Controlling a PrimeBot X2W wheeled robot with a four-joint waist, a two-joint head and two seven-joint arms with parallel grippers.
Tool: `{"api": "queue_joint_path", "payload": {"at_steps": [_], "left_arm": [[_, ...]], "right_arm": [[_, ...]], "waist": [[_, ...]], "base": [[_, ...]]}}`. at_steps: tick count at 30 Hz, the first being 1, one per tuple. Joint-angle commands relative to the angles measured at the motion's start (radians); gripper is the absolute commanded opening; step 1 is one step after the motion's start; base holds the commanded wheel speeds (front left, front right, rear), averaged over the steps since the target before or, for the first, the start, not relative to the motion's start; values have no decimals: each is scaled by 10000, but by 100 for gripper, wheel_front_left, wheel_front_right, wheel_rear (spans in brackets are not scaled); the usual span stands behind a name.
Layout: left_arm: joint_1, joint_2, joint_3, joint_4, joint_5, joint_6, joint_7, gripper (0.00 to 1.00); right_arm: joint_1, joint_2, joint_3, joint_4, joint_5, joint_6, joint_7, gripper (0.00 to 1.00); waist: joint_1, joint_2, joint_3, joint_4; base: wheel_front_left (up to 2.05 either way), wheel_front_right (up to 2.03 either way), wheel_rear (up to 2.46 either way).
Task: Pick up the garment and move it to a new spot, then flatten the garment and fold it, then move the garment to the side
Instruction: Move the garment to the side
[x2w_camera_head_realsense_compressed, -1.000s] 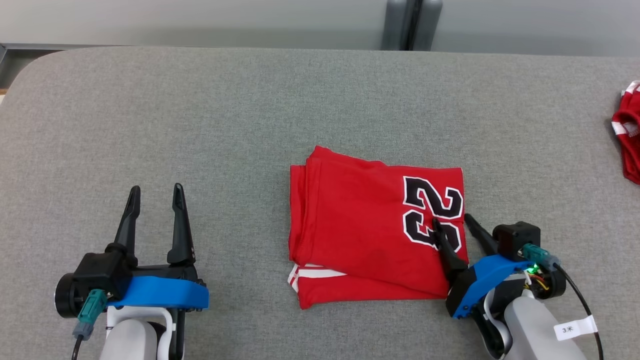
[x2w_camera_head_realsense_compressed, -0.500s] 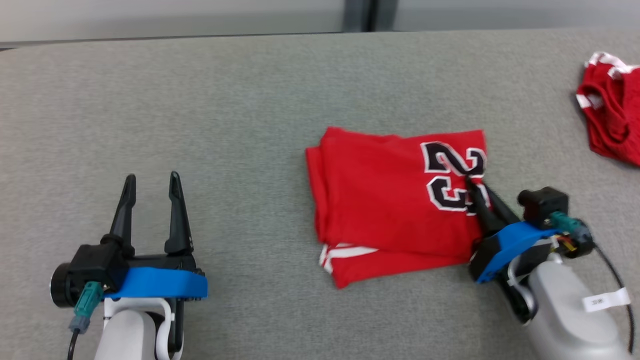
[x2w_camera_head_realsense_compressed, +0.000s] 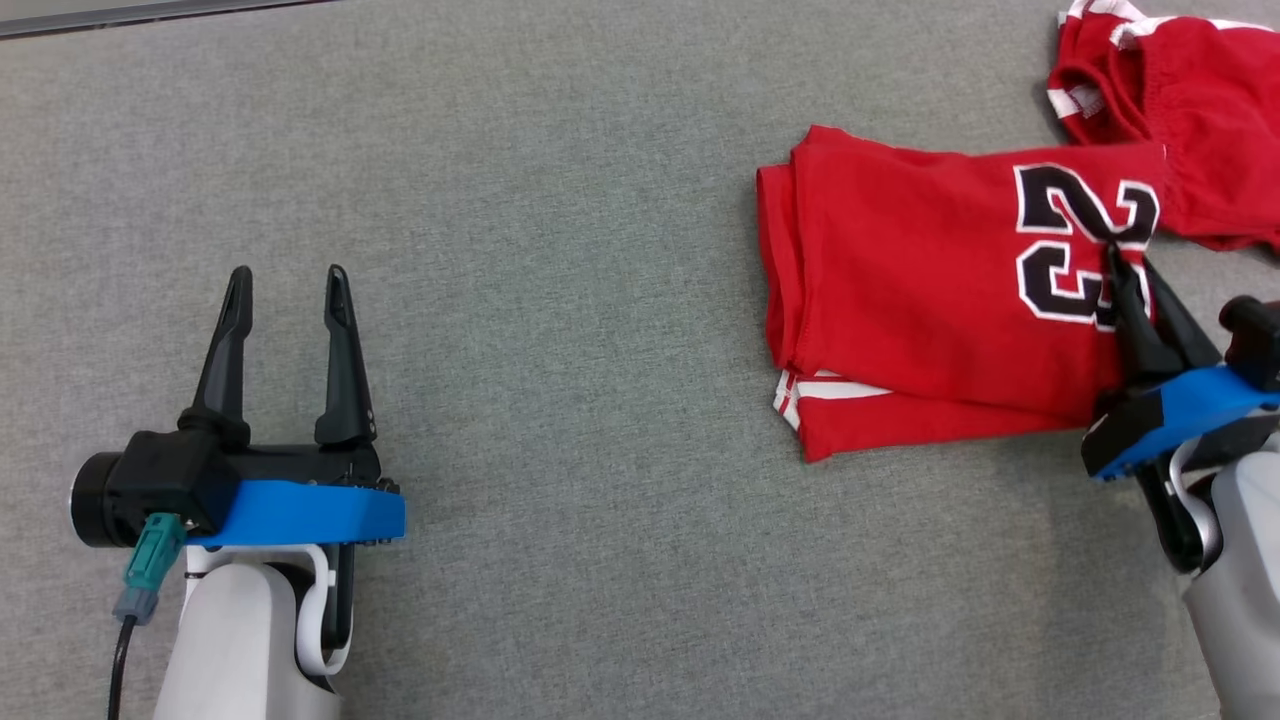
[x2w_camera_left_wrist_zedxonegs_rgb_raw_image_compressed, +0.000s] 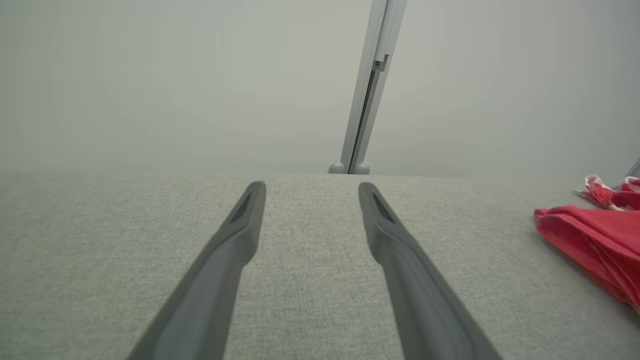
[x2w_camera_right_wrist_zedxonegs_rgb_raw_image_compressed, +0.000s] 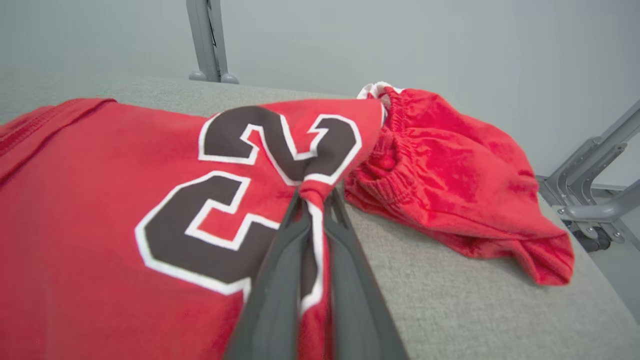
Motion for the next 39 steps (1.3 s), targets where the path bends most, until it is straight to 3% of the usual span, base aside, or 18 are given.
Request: {"api": "queue_joint_path", "payload": {"at_steps": [1, 5, 10, 25, 36, 37, 38, 39], "left_arm": [[-183, 74, 54, -25, 70, -26, -41, 100], [-221, 96, 70, -66, 100, -57, -40, 100], [-320, 120, -16, -280, 140, -112, -40, 100], [-676, 252, -100, -919, 257, -128, -40, 100], [-984, 322, -209, -988, 298, -78, -40, 100], [-998, 327, -211, -982, 294, -73, -40, 100], [-993, 335, -207, -974, 289, -64, -40, 100], [-979, 348, -195, -974, 281, -58, -40, 100]], "right_arm": [[-280, -38, -9, -147, -25, -2, -80, 0], [-766, -162, 215, -443, -261, -2, 86, 0], [-1737, -835, 523, -610, -470, -2, 508, 0], [-3441, -4300, 292, 915, -219, -2, 1582, 0], [-4147, -4671, 188, 2036, -790, -4, 1799, 0], [-4187, -4744, 335, 2046, -1029, -2, 1699, 15], [-4286, -4708, 243, 2165, -1091, -4, 1596, 66], [-4363, -4575, 111, 2291, -1104, -4, 1510, 89]], "waist": [[-1, 0, -2, -28], [-1, 0, -5, -59], [-1, 0, 276, 65], [-1, 0, 1357, 421], [-1, 0, 1694, 524], [-1, 0, 1704, 536], [-1, 0, 1699, 544], [-1, 0, 1699, 540]], "base": [[0, 0, 0], [0, 0, 0], [0, 0, 0], [0, 0, 0], [0, 0, 0], [0, 0, 0], [0, 0, 0], [0, 0, 0]]}}
